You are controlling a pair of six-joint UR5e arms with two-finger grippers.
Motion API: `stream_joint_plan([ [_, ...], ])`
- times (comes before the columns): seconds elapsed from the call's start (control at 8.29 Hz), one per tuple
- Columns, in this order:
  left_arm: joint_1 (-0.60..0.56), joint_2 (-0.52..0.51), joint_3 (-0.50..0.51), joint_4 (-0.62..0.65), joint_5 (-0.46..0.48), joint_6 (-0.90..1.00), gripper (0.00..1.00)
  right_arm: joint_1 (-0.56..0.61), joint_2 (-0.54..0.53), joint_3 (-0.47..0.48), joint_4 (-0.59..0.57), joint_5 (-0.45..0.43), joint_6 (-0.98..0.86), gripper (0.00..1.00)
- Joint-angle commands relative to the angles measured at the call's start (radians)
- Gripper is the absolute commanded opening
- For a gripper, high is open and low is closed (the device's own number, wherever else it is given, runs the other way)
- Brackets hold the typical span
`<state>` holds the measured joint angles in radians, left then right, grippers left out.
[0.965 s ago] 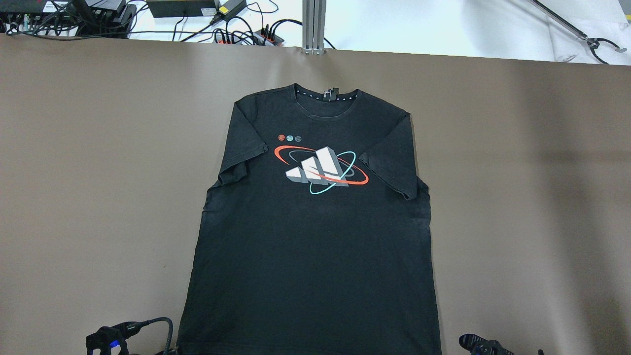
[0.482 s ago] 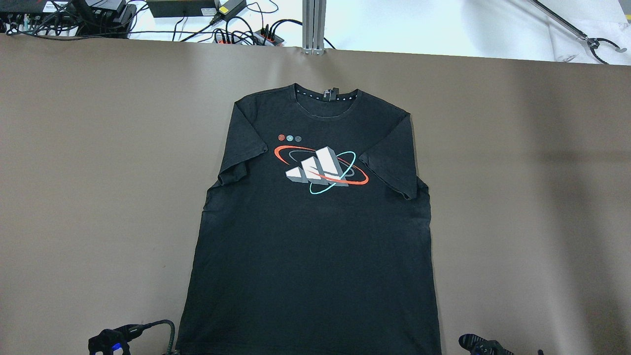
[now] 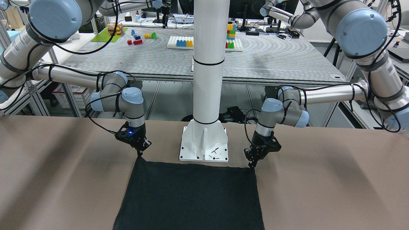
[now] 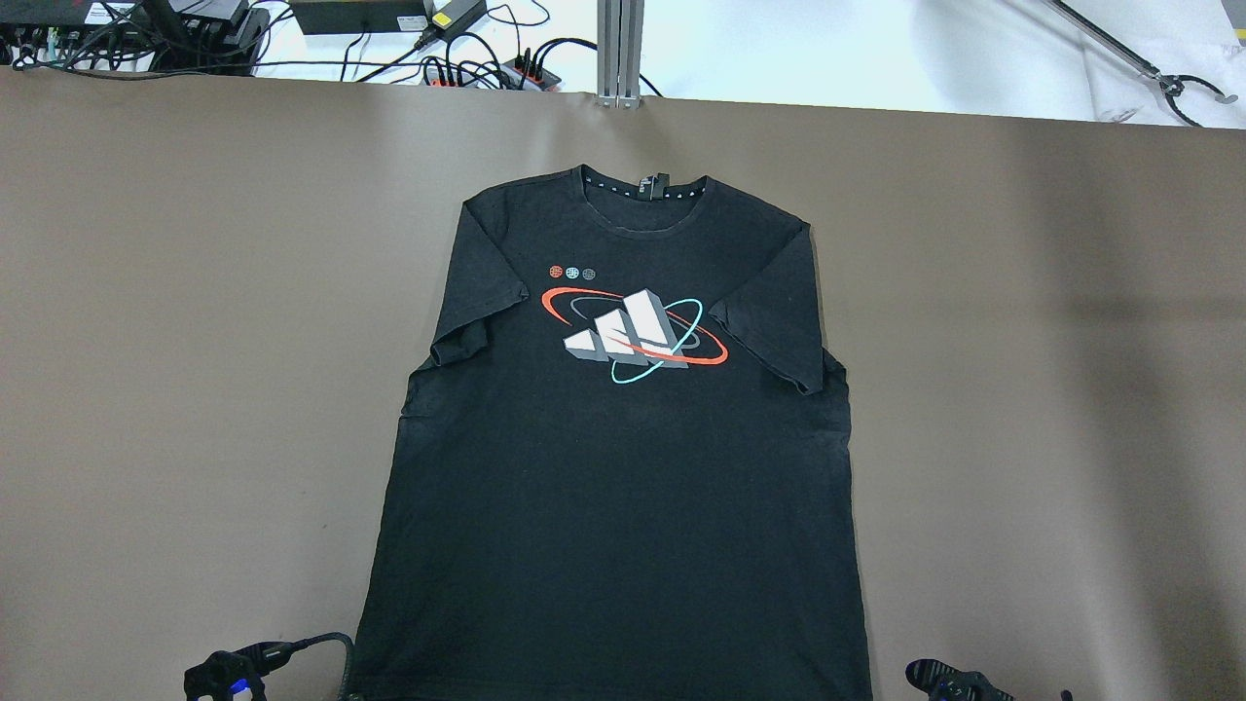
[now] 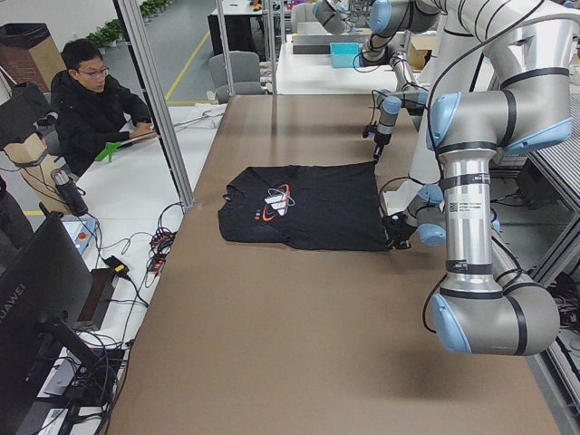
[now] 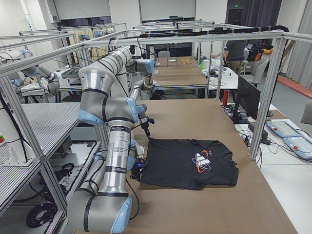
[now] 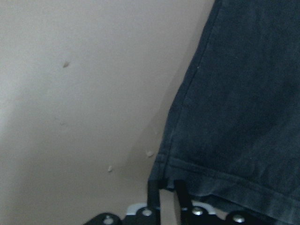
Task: Fold clothes
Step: 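Grasp both hem corners with the left and right grippers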
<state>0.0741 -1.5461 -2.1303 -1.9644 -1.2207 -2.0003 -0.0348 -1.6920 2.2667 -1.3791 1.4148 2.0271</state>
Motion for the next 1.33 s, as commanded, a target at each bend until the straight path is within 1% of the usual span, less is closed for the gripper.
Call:
stream_joint_plan([
  [0.0, -0.005, 0.008, 0.001, 0.001, -0.002, 0.0, 0.13, 0.001, 0.0, -0.001, 0.0, 0.0, -0.001, 0.0],
  [0.12, -0.008, 0.009, -0.003, 0.001, -0.002, 0.002, 0.05, 0.001, 0.0, -0.001, 0.0, 0.0, -0.001, 0.0],
  [0.24, -0.01, 0.011, -0.011, 0.001, -0.002, 0.002, 0.0, 0.001, -0.002, 0.0, 0.0, 0.0, -0.002, 0.0],
  [0.48, -0.008, 0.011, -0.043, 0.001, -0.003, 0.002, 0.0, 0.006, -0.003, 0.01, 0.0, 0.001, -0.004, 0.0],
  [0.6, -0.001, 0.014, -0.074, 0.042, -0.003, 0.0, 0.0, 0.007, -0.011, 0.048, 0.0, 0.009, -0.004, 0.0],
  [0.84, 0.016, 0.009, -0.236, 0.195, -0.011, -0.003, 0.0, 0.015, -0.012, 0.092, -0.009, 0.021, -0.007, 0.0],
  [0.96, 0.01, 0.0, -0.275, 0.206, -0.013, 0.005, 0.0, 0.053, -0.003, 0.099, -0.011, 0.054, -0.043, 0.0],
  [1.09, -0.032, -0.017, -0.264, 0.211, -0.02, 0.029, 0.0, 0.155, 0.03, 0.096, -0.014, 0.15, -0.164, 0.0],
  [1.21, -0.144, -0.073, -0.234, 0.211, -0.107, 0.135, 0.0, 0.315, 0.073, 0.076, -0.071, 0.293, -0.305, 0.0],
])
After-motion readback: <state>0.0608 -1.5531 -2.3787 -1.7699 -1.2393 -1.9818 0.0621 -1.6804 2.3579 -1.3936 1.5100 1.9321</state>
